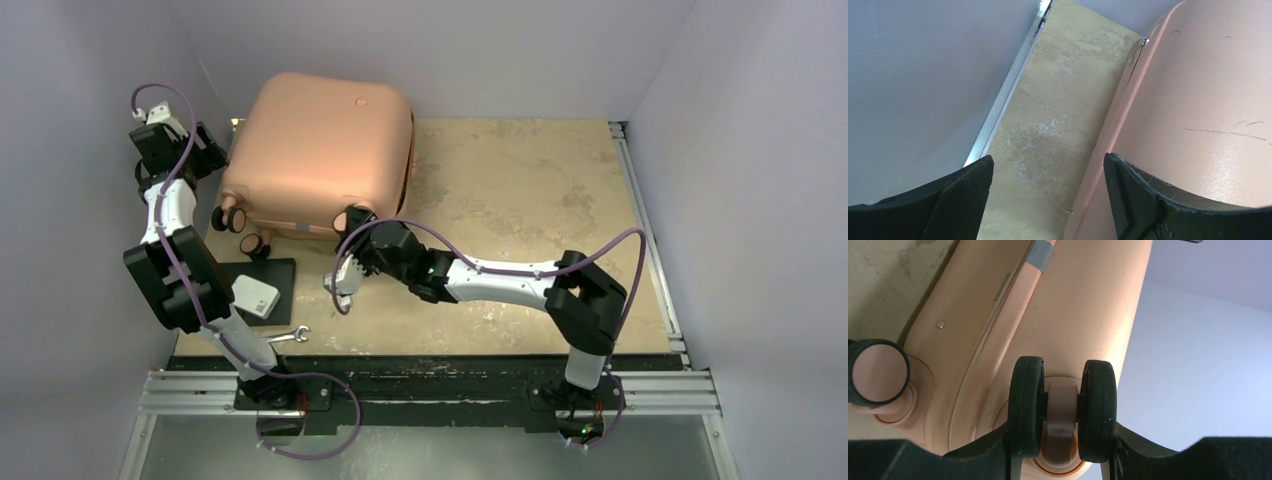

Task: Pack the luggage
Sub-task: Move the luggage to the center of the board.

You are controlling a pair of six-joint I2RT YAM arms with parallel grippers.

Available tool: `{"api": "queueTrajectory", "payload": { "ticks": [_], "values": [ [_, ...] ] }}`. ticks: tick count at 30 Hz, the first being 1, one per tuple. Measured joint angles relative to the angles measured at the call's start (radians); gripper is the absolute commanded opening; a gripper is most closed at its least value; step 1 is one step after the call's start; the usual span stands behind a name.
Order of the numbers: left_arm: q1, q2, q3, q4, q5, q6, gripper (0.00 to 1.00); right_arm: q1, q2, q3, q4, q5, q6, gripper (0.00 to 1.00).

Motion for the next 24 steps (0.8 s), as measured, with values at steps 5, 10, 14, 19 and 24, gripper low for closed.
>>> {"api": "queueTrajectory", "payload": {
  "ticks": [5, 10, 14, 19, 24],
  "values": [
    [0.002, 0.004, 0.000, 0.012, 0.005, -0.013, 0.81, -0.002, 0.000, 0.040, -0.055, 0.026, 0.013, 0.34],
    [0.003, 0.012, 0.000, 0.018, 0.006, -0.014, 0.81, -0.002, 0.000, 0.065, -0.104, 0.032, 0.018, 0.33],
    [0.003, 0.024, 0.000, 0.027, -0.011, -0.015, 0.82, -0.002, 0.000, 0.111, -0.158, 0.044, 0.030, 0.32],
    [0.006, 0.035, 0.000, 0.050, -0.097, -0.013, 0.82, -0.002, 0.037, 0.281, -0.249, 0.069, 0.074, 0.31],
    [-0.003, 0.034, -0.020, 0.082, -0.170, -0.005, 0.82, -0.020, 0.052, 0.362, -0.205, 0.085, 0.091, 0.32]
  ]
}}
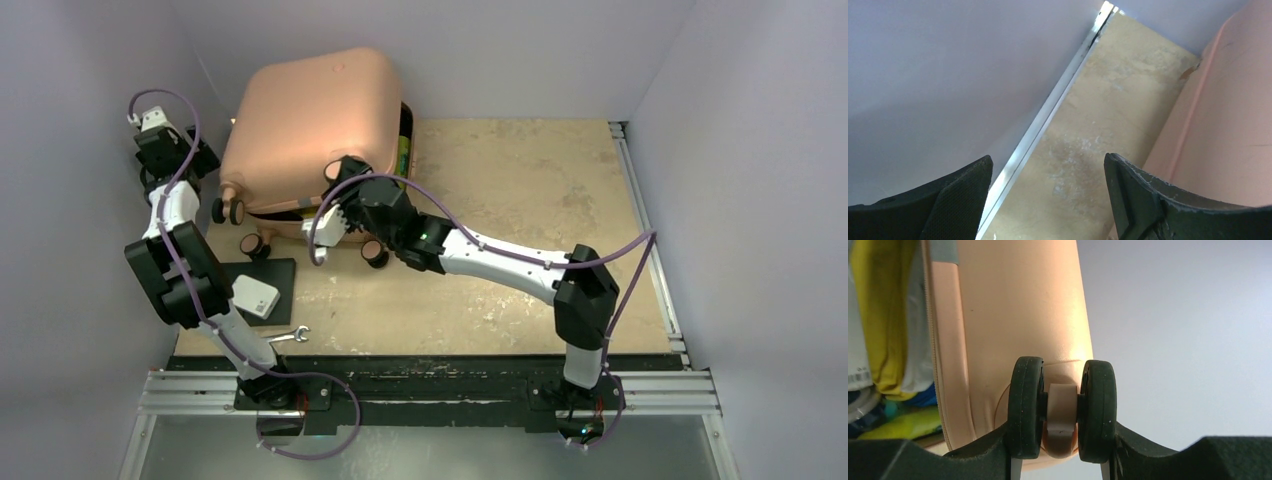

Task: Pack the luggage
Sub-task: Move the luggage to the center of the board.

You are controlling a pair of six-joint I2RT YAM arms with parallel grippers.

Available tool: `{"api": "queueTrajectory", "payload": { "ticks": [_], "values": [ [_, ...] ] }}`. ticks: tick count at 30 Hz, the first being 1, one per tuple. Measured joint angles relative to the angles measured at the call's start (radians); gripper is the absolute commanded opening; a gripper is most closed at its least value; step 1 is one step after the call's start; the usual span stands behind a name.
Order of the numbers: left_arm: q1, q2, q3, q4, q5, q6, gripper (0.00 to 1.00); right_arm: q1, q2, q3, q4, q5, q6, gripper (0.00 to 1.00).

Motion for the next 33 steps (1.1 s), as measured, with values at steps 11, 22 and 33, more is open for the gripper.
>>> {"api": "queueTrajectory", "payload": {
  "ticks": [11, 22, 33],
  "values": [
    [-0.062, 0.031, -0.078, -0.122, -0.042, 0.079, 0.82, -0.110, -0.047, -0.251, 0.168, 0.037, 0.013, 0.37],
    [-0.063, 0.032, -0.069, -0.139, -0.084, 0.101, 0.82, -0.051, -0.055, -0.360, 0.254, 0.075, 0.008, 0.35],
    [-0.022, 0.066, -0.011, -0.194, -0.052, 0.097, 0.83, 0.027, -0.058, -0.269, 0.158, 0.090, 0.093, 0.34]
  ]
}}
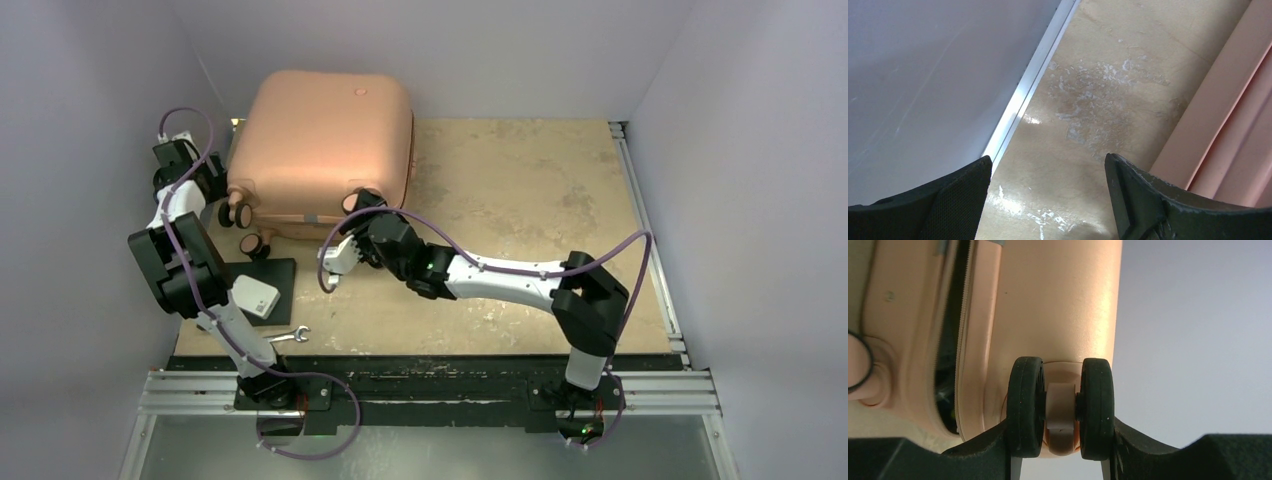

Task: Pack the luggage
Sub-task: Move the luggage to the center of the board.

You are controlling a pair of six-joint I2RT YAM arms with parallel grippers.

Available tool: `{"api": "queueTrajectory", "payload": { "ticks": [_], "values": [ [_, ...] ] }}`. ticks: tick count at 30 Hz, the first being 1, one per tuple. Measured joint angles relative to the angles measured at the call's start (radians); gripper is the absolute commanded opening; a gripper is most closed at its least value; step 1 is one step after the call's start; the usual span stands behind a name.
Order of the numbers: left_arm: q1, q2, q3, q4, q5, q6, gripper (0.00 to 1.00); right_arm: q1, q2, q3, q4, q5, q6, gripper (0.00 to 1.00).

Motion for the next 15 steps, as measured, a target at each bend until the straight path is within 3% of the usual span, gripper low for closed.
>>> {"api": "queueTrajectory", "payload": {
  "ticks": [7, 15],
  "values": [
    [0.006, 0.012, 0.009, -0.016, 0.037, 0.000, 0.83, 0.018, -0.003, -0.127, 0.078, 0.000, -0.033, 0.36],
    [0.009, 0.014, 0.009, -0.011, 0.050, -0.002, 0.83, 0.013, 0.006, -0.121, 0.114, 0.008, -0.035, 0.36]
  ]
}}
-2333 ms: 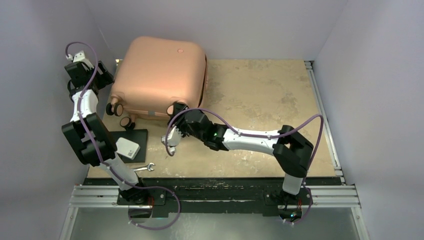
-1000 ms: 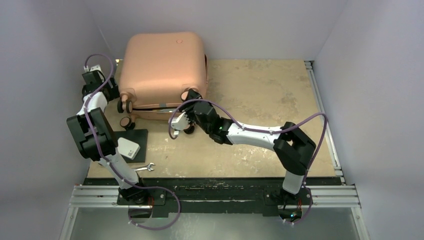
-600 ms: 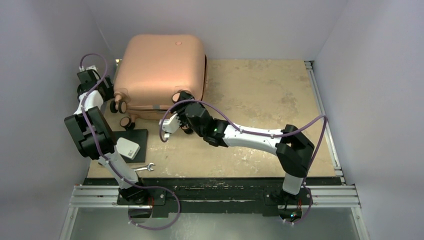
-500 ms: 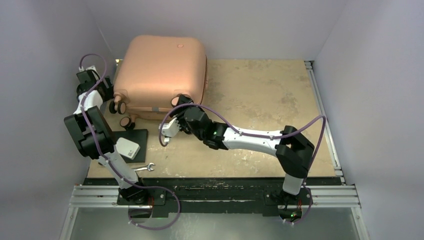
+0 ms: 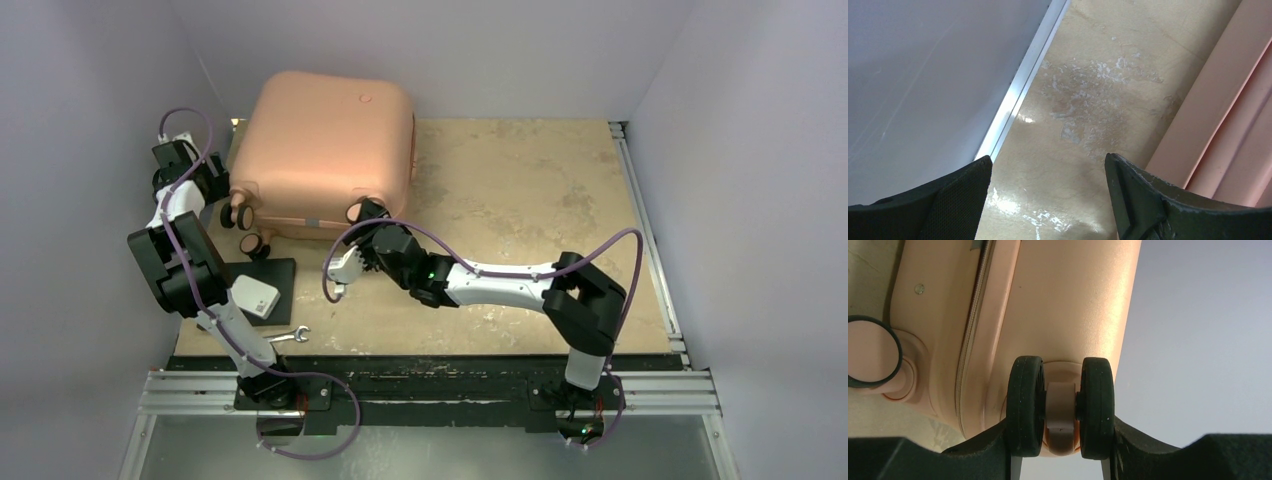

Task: Pack the luggage
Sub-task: Move the luggage to the center of the board.

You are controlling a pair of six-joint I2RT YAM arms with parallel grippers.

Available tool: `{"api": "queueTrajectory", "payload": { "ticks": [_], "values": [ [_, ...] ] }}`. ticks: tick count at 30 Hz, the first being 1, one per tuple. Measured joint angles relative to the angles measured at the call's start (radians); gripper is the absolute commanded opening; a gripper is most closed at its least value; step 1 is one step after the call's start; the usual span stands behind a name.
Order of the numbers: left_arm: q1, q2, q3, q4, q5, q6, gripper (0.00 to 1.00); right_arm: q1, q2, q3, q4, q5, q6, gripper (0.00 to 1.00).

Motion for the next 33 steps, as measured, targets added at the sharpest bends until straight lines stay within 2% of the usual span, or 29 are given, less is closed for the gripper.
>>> {"api": "queueTrajectory", "payload": {
  "ticks": [15, 18, 20, 25, 30, 31, 33],
  "values": [
    [0.000, 0.005, 0.000, 0.019, 0.012, -0.019, 0.83, -0.020, 0.013, 0.011, 0.039, 0.028, -0.013, 0.38],
    [0.000, 0.006, 0.000, 0.018, 0.016, -0.024, 0.83, -0.024, 0.013, 0.009, 0.047, 0.027, -0.013, 0.40],
    [0.000, 0.006, 0.000, 0.018, 0.020, -0.025, 0.83, -0.027, 0.013, 0.006, 0.048, 0.026, -0.011, 0.46],
    [0.000, 0.011, 0.007, -0.003, 0.026, -0.024, 0.85, -0.027, 0.013, -0.043, 0.095, 0.008, -0.015, 0.72],
    [0.000, 0.013, 0.027, -0.061, 0.046, -0.019, 0.96, -0.027, 0.012, -0.079, 0.098, -0.037, 0.021, 0.91],
    [0.000, 0.013, 0.031, -0.074, 0.049, -0.017, 0.97, -0.027, 0.008, -0.079, 0.084, -0.055, 0.043, 0.98],
    [-0.001, 0.013, 0.042, -0.096, 0.061, -0.017, 0.99, -0.027, -0.015, -0.069, 0.005, -0.098, 0.108, 0.98]
  ]
}}
